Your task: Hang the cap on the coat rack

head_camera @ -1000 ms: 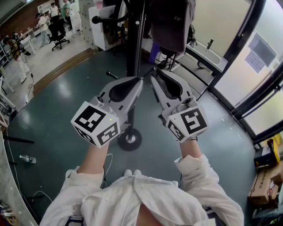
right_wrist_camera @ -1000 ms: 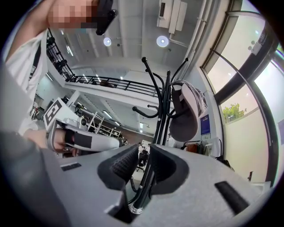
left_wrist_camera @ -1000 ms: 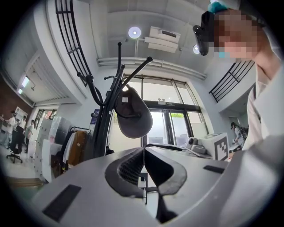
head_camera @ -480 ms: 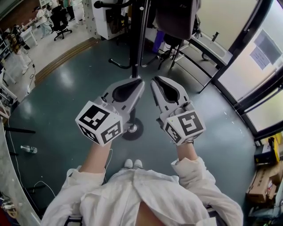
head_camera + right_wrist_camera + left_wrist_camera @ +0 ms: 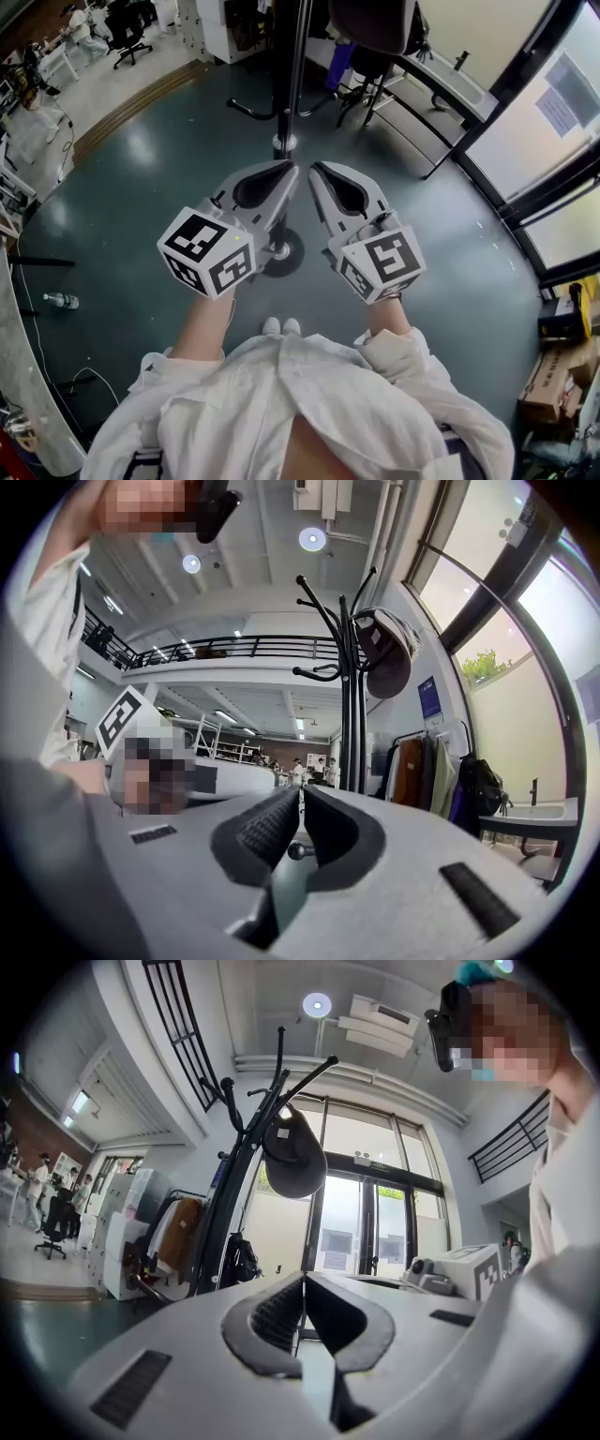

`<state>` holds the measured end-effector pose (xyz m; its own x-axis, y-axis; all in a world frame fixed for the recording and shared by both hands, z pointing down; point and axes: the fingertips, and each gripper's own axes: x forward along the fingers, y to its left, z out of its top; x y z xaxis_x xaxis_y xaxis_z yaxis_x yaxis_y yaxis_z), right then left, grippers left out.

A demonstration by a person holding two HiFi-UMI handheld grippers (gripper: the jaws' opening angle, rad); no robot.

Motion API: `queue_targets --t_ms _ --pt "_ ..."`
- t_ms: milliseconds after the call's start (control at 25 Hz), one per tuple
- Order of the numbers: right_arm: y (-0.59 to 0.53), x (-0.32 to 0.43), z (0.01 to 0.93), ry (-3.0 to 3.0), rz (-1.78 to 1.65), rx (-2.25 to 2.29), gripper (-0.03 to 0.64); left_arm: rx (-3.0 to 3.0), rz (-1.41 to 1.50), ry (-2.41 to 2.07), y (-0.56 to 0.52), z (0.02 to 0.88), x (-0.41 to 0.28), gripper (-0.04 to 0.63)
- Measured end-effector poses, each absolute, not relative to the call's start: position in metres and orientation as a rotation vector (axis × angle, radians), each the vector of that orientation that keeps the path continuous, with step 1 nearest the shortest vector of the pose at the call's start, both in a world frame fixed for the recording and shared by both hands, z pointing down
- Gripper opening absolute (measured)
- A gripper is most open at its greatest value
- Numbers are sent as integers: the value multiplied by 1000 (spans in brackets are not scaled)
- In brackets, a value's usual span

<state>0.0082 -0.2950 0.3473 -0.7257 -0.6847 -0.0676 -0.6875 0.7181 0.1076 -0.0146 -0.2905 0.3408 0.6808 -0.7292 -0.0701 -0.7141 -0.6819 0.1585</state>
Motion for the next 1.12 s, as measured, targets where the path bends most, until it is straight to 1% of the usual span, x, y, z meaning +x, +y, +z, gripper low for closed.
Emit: queue_targets --t_ms 1120 --pt "-293 7 356 2904 128 -1135 5 2758 -186 -1128 -285 361 -18 15"
